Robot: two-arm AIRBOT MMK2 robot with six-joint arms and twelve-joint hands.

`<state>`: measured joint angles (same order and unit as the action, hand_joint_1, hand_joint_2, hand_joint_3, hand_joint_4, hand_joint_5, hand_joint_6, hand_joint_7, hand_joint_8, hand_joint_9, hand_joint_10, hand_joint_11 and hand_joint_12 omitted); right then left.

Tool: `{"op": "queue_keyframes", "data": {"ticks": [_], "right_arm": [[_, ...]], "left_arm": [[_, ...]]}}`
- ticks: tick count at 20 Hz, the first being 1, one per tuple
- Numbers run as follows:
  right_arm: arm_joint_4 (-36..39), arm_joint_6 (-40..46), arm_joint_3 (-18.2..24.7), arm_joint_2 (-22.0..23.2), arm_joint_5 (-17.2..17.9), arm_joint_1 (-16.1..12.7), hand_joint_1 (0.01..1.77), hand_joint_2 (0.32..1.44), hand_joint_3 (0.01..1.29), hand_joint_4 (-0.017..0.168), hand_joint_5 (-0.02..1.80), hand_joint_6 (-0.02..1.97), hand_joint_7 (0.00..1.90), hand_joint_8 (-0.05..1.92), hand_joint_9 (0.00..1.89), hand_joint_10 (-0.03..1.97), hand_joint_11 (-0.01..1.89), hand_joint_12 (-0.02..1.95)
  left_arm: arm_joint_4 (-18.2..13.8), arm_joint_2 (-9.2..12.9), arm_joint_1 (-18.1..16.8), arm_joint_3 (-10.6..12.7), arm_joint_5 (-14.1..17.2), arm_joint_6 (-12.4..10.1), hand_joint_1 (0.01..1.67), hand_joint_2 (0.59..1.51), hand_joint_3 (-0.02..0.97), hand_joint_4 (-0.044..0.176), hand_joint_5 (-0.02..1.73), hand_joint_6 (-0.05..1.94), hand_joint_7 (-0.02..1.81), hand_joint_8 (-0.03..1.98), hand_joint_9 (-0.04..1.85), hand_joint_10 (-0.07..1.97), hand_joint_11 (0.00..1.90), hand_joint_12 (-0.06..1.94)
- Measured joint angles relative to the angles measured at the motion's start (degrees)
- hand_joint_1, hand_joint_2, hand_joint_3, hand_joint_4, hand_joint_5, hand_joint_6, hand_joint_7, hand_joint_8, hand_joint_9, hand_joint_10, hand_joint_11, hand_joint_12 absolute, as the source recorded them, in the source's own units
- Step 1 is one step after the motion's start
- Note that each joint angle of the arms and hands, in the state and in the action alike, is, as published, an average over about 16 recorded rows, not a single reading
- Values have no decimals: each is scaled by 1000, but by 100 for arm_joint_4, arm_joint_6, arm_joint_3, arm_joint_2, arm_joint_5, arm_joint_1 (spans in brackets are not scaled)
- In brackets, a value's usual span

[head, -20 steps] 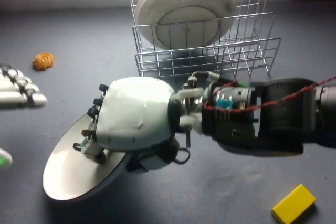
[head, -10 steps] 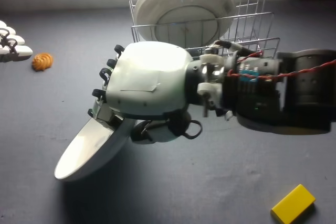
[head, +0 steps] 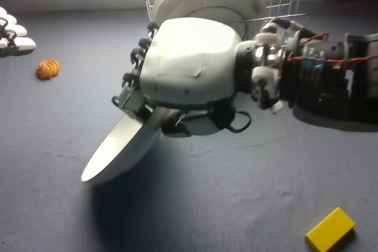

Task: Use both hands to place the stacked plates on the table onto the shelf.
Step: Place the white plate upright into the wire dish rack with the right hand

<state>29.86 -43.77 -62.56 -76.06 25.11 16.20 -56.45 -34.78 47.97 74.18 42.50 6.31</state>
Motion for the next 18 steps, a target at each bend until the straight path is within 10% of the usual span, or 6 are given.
{"op": "queue_keyframes", "data": {"ticks": [12, 18], "right_arm": [[213, 242, 97, 491, 494, -200, 1244, 1030, 13, -8, 819, 1033, 995, 925, 1048, 601, 864, 961], [111, 420, 179, 744, 592, -433, 1229, 1030, 12, -8, 822, 1031, 992, 906, 1148, 304, 865, 956]], "left_arm": [[-123, -7, -28, 198, -127, 12, 18, 1107, 0, 2, 34, 8, 23, 7, 20, -56, 15, 10], [-223, -11, -52, 284, -256, 12, 21, 1107, 0, 1, 34, 8, 22, 7, 19, -56, 15, 10]]}}
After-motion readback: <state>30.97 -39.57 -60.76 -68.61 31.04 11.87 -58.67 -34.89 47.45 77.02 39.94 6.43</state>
